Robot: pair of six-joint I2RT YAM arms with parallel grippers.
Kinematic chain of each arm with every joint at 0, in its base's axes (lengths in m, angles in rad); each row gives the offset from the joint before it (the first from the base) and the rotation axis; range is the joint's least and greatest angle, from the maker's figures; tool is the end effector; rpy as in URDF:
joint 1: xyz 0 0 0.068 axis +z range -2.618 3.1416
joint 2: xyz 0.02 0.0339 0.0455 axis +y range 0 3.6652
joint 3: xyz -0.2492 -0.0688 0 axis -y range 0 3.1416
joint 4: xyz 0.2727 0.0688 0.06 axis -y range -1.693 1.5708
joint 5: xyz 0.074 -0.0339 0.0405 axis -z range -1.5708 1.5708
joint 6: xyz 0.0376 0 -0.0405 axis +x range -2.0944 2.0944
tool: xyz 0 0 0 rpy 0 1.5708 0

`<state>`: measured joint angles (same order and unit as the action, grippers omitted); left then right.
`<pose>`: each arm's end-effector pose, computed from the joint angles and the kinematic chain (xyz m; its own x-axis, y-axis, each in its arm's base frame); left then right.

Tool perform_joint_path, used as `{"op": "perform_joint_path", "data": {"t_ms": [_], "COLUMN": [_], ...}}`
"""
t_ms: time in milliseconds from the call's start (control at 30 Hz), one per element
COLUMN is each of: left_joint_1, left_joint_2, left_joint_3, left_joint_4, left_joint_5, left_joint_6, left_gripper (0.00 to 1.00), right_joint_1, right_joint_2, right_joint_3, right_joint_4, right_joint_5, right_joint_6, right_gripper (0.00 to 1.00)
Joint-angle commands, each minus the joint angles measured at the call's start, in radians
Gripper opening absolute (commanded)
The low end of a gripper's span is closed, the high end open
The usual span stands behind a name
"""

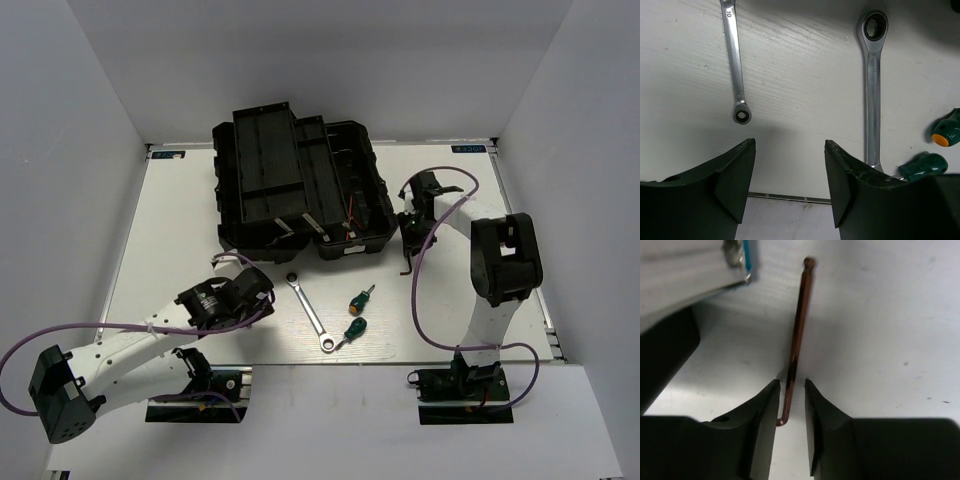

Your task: Sort the tools into containers

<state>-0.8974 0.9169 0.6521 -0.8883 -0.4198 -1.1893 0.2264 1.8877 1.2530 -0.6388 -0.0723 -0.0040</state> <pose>0.1313 -0.1400 0.1988 -0.7790 -0.3825 -0.4968 -0.3017 0.9233 -0.2378 0.3750 0.0892 0.1303 -0.9307 -0.2185 -0.2932 -0.2482 0.9663 0.0679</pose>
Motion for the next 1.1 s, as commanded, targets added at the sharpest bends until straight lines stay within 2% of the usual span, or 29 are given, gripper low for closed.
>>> {"op": "perform_joint_path", "data": {"t_ms": [0, 67, 167, 300, 400, 667, 700, 833, 1033, 1067], "left_joint_1": [0.008, 0.017, 0.017, 0.035, 0.046, 0.087, 0.097, 0.124, 0.172, 0.181], "left_joint_2": [-0.006, -0.006, -0.006, -0.006, 0.003, 0.037, 0.051, 0.094, 0.158, 0.158], "left_joint_3": [0.029, 0.029, 0.029, 0.017, -0.003, -0.043, -0.043, -0.032, -0.009, -0.009], "left_joint_4": [-0.009, -0.009, -0.009, 0.005, 0.034, 0.089, 0.103, 0.114, 0.146, 0.146], "left_joint_5": [-0.028, -0.028, -0.037, -0.037, -0.016, 0.038, 0.050, 0.061, 0.072, 0.081], "left_joint_6": [0.011, 0.011, 0.011, 0.020, 0.040, 0.085, 0.085, 0.108, 0.158, 0.158], "left_gripper": [0.68, 0.68, 0.68, 0.68, 0.68, 0.75, 0.79, 0.79, 0.79, 0.79], "right_joint_1": [0.027, 0.027, 0.018, 0.014, -0.001, -0.107, -0.117, -0.131, -0.110, -0.096], "right_joint_2": [0.013, 0.022, 0.034, 0.030, 0.018, -0.142, -0.174, -0.226, -0.306, -0.282], "right_joint_3": [-0.021, -0.046, -0.078, -0.109, -0.106, 0.015, 0.026, 0.075, 0.176, 0.215], "right_joint_4": [0.094, 0.100, 0.090, 0.077, 0.051, -0.042, -0.059, -0.087, -0.067, -0.070], "right_joint_5": [0.184, 0.216, 0.252, 0.253, 0.236, 0.169, 0.152, 0.106, -0.153, -0.258], "right_joint_6": [0.036, 0.055, 0.085, 0.111, 0.124, 0.029, 0.024, -0.019, -0.045, -0.037], "right_gripper": [0.32, 0.28, 0.16, 0.04, 0.00, 0.00, 0.00, 0.00, 0.00, 0.00]}}
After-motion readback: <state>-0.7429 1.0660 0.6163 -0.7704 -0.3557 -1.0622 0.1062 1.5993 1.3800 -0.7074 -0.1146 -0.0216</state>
